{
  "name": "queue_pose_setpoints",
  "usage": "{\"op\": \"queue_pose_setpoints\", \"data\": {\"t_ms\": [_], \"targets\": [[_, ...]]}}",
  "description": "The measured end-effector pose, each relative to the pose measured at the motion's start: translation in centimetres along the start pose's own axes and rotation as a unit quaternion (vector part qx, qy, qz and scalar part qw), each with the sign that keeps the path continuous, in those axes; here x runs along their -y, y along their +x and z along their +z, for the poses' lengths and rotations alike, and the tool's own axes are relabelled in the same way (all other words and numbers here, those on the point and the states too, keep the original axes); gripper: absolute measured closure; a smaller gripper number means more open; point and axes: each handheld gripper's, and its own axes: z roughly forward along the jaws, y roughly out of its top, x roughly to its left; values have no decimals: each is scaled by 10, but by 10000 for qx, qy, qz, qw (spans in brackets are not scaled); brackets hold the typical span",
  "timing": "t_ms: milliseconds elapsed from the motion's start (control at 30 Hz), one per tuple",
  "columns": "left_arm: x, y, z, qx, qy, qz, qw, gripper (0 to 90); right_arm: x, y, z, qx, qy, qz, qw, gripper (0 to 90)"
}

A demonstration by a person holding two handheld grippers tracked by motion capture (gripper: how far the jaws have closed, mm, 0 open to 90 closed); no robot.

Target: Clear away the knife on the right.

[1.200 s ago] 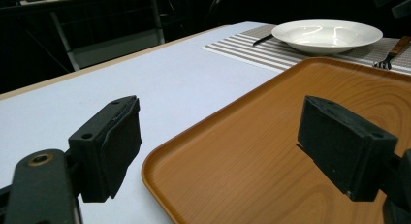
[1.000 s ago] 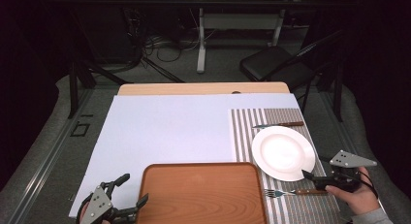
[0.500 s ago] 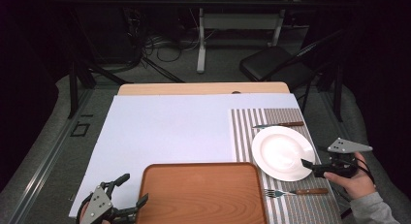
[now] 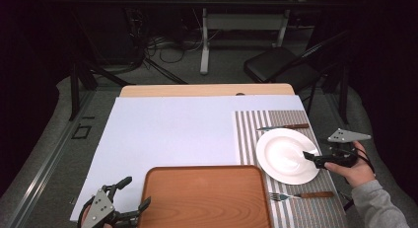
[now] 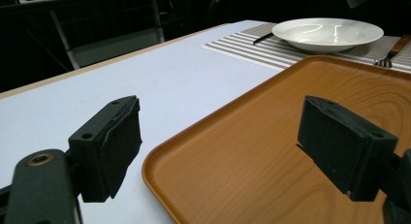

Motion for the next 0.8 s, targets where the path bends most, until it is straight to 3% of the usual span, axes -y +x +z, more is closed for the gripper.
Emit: {"op": "queue_pose_setpoints", "data": {"t_ms": [433,733,800], "targets": [[0,0,0,0,7,13,10000,156,-14,-12,14,4,32,71,10000,145],[0,0,1,0,19,-2,10000,156,-23,-22,24,53,11,-34,10000,146],[0,0,1,4,21,5,10000,156,-24,-25,29,94,45,65,9999,146]]}}
